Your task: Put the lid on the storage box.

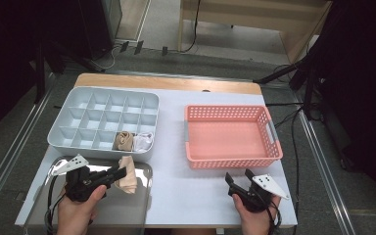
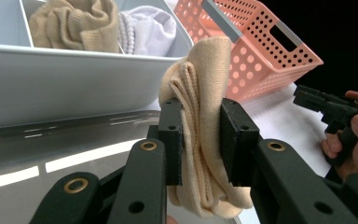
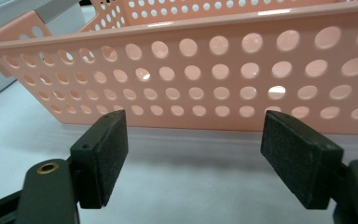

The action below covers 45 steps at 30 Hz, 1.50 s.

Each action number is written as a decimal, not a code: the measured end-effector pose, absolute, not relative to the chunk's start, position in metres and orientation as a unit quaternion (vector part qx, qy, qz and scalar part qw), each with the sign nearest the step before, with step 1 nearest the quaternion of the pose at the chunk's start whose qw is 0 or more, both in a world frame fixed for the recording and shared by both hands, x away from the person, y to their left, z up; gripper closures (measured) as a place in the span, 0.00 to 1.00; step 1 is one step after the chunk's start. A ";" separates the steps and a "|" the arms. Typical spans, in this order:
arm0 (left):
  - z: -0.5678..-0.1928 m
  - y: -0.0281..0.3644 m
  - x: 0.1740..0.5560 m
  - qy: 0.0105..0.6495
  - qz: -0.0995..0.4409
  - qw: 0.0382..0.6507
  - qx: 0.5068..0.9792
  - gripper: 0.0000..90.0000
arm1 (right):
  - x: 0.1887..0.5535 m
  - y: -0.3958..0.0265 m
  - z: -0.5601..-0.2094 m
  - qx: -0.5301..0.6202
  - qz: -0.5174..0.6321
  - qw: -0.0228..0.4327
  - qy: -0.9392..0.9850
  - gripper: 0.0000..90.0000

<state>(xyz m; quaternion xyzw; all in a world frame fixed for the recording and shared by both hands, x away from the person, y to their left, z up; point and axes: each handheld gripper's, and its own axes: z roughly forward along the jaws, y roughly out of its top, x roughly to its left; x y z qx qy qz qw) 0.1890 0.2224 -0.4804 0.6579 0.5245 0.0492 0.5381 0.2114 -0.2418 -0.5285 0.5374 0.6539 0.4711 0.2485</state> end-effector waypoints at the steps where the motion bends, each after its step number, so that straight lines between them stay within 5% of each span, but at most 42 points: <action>1: -0.479 0.223 0.189 0.523 0.052 0.538 0.660 0.81 | 0.212 -0.242 -0.529 0.538 0.470 0.249 0.654 0.25; 45: -0.446 0.283 0.258 0.573 0.105 0.568 0.582 0.81 | 0.212 -0.242 -0.529 0.542 0.467 0.248 0.653 0.28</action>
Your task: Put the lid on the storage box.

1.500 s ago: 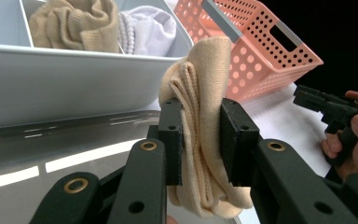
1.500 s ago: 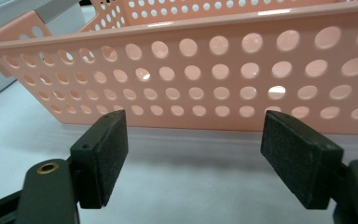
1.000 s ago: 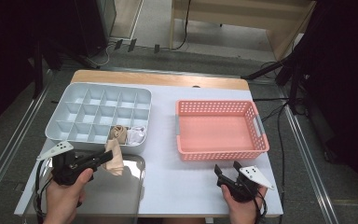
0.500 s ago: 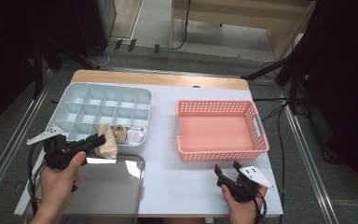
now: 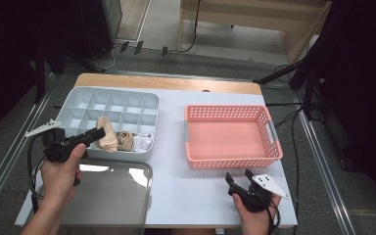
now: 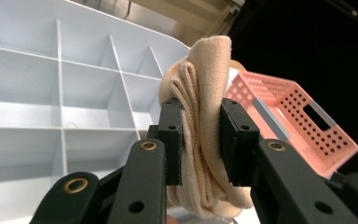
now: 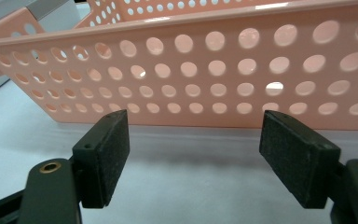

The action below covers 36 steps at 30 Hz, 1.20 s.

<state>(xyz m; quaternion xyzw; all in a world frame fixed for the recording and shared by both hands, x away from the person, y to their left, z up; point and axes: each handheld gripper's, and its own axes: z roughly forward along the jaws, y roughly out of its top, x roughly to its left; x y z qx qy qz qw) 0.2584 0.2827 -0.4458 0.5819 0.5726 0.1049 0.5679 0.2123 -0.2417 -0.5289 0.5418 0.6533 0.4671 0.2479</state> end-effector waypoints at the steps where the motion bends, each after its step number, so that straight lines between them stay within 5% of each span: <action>1: -0.446 0.285 0.260 0.577 0.106 0.568 0.577 0.81 | 0.212 -0.242 -0.529 0.542 0.467 0.248 0.653 0.28; 20: -0.477 0.286 0.277 0.611 0.148 0.487 0.606 0.77 | 0.212 -0.242 -0.529 0.545 0.466 0.247 0.652 0.28; 26: -0.478 0.284 0.275 0.617 0.191 0.436 0.627 0.73 | 0.213 -0.241 -0.529 0.544 0.462 0.246 0.656 0.29; 36: -0.476 0.283 0.274 0.617 0.193 0.438 0.625 0.58 | 0.213 -0.241 -0.529 0.546 0.461 0.247 0.655 0.29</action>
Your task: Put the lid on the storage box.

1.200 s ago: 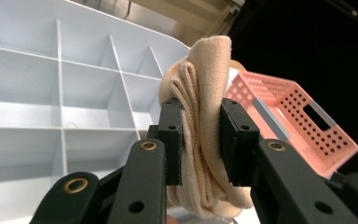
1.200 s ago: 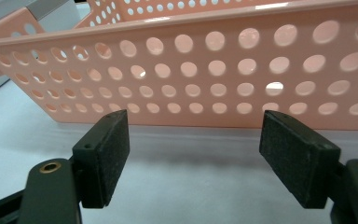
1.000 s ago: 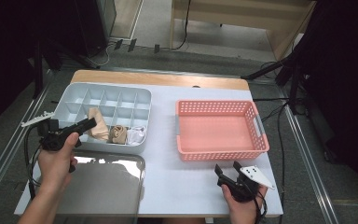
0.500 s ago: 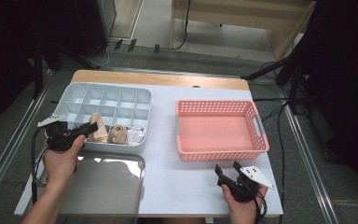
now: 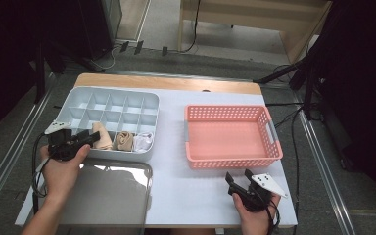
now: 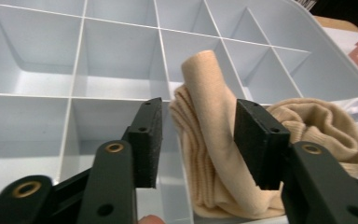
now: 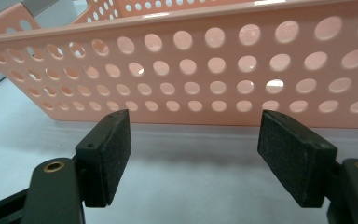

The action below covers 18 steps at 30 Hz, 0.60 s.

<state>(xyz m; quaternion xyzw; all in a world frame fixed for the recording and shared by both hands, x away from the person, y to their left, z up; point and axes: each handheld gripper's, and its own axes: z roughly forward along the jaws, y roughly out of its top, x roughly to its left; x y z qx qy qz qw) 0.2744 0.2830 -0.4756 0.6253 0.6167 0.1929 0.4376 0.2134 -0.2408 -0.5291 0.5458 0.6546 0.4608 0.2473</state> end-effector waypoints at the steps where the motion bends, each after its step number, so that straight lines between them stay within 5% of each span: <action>1: -0.476 0.281 0.275 0.614 0.192 0.433 0.632 0.57 | 0.214 -0.241 -0.529 0.544 0.462 0.248 0.655 0.29; 3: -0.476 0.276 0.277 0.611 0.200 0.407 0.649 0.62 | 0.214 -0.241 -0.529 0.545 0.460 0.248 0.655 0.29; 6: -0.475 0.273 0.277 0.604 0.214 0.377 0.669 0.85 | 0.213 -0.241 -0.529 0.547 0.460 0.248 0.654 0.29; 8: -0.475 0.271 0.277 0.601 0.233 0.360 0.674 0.89 | 0.213 -0.241 -0.529 0.548 0.460 0.248 0.653 0.29; 11: -0.475 0.273 0.279 0.603 0.199 0.383 0.671 0.85 | 0.214 -0.241 -0.529 0.546 0.460 0.248 0.655 0.30; 15: -0.471 0.280 0.278 0.613 0.189 0.431 0.635 0.62 | 0.214 -0.241 -0.529 0.546 0.460 0.248 0.654 0.30; 18: -0.468 0.280 0.280 0.610 0.193 0.440 0.630 0.66 | 0.214 -0.241 -0.529 0.546 0.459 0.249 0.655 0.30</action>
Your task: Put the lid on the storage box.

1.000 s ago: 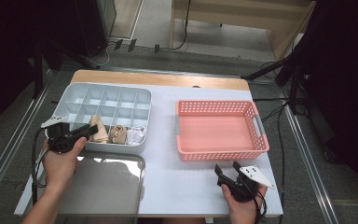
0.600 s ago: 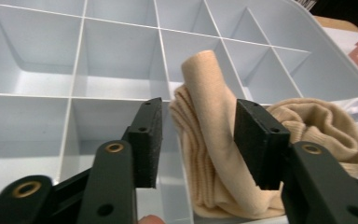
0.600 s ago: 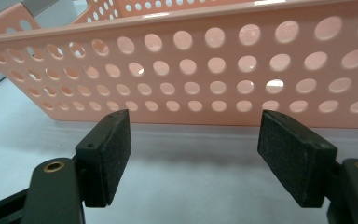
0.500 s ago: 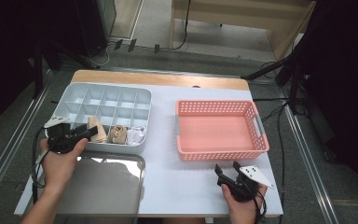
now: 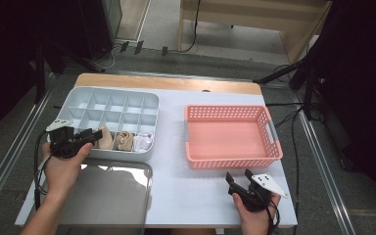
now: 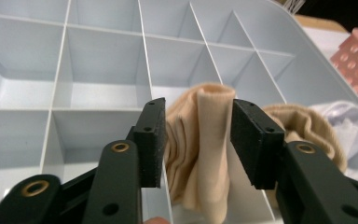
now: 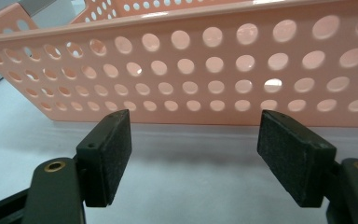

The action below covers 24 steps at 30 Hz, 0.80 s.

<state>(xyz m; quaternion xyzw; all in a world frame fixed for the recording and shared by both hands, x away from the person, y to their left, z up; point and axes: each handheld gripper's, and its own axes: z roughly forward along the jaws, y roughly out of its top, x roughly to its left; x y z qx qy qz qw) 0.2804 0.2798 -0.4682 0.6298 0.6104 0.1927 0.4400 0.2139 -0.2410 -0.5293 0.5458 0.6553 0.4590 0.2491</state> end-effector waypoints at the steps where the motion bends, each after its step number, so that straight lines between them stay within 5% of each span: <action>1: -0.469 0.279 0.282 0.608 0.193 0.442 0.630 0.68 | 0.214 -0.241 -0.529 0.546 0.459 0.249 0.655 0.30; 6: -0.475 0.279 0.288 0.618 0.174 0.425 0.639 0.90 | 0.214 -0.241 -0.529 0.547 0.459 0.249 0.654 0.30; 10: -0.475 0.279 0.289 0.618 0.167 0.423 0.642 0.90 | 0.214 -0.241 -0.529 0.547 0.460 0.248 0.654 0.30; 24: -0.455 0.295 0.244 0.564 0.170 0.520 0.618 0.27 | 0.204 -0.227 -0.527 0.540 0.458 0.249 0.660 0.31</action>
